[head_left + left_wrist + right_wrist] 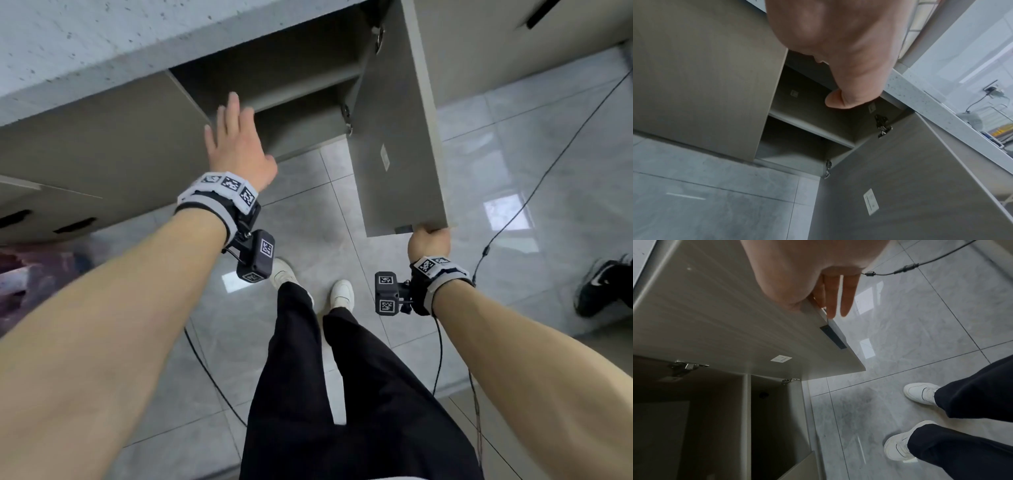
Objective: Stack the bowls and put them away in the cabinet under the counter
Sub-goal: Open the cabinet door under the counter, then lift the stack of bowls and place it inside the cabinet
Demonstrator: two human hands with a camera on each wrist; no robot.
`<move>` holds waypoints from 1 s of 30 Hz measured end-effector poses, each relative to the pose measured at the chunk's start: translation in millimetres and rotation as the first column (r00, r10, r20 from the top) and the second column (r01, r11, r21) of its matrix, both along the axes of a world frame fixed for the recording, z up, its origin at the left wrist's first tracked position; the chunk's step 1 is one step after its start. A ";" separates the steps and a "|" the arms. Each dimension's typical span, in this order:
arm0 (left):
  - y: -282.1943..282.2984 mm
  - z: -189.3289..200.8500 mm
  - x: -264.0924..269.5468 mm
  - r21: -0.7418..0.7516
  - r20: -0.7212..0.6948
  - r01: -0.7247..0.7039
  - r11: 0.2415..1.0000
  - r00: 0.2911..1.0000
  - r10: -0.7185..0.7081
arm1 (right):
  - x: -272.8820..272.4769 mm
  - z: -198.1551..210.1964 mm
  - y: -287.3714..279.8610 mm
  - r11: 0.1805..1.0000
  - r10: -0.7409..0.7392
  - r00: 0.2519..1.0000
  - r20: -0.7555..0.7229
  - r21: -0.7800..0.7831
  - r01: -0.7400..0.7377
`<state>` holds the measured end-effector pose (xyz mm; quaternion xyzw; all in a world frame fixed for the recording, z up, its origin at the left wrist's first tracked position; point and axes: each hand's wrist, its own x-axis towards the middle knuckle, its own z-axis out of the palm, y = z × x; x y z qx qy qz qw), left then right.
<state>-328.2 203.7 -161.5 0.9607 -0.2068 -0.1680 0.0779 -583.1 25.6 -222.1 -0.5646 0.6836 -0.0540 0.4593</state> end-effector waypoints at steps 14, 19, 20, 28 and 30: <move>17.2 74.0 -12.9 -0.241 -0.102 0.074 0.968 0.990 -0.101 | 134.4 118.8 41.9 0.939 0.327 0.877 0.353 -0.015 -0.344; 28.4 110.8 30.6 -0.292 -0.098 0.052 0.955 0.992 -0.084 | 187.5 174.5 28.7 0.854 0.519 0.765 0.381 -0.193 -0.483; 30.8 117.8 40.6 -0.295 -0.105 0.046 0.954 0.991 -0.080 | 197.0 184.0 26.4 0.837 0.546 0.748 0.378 -0.212 -0.504; 36.2 149.0 116.7 -0.305 -0.139 -0.026 0.952 0.990 -0.018 | 270.8 220.7 6.1 0.735 0.678 0.654 0.335 -0.315 -0.601; 30.9 150.3 135.3 -0.309 -0.174 -0.069 0.949 0.985 0.015 | 292.7 223.3 -3.1 0.720 0.694 0.633 0.344 -0.327 -0.612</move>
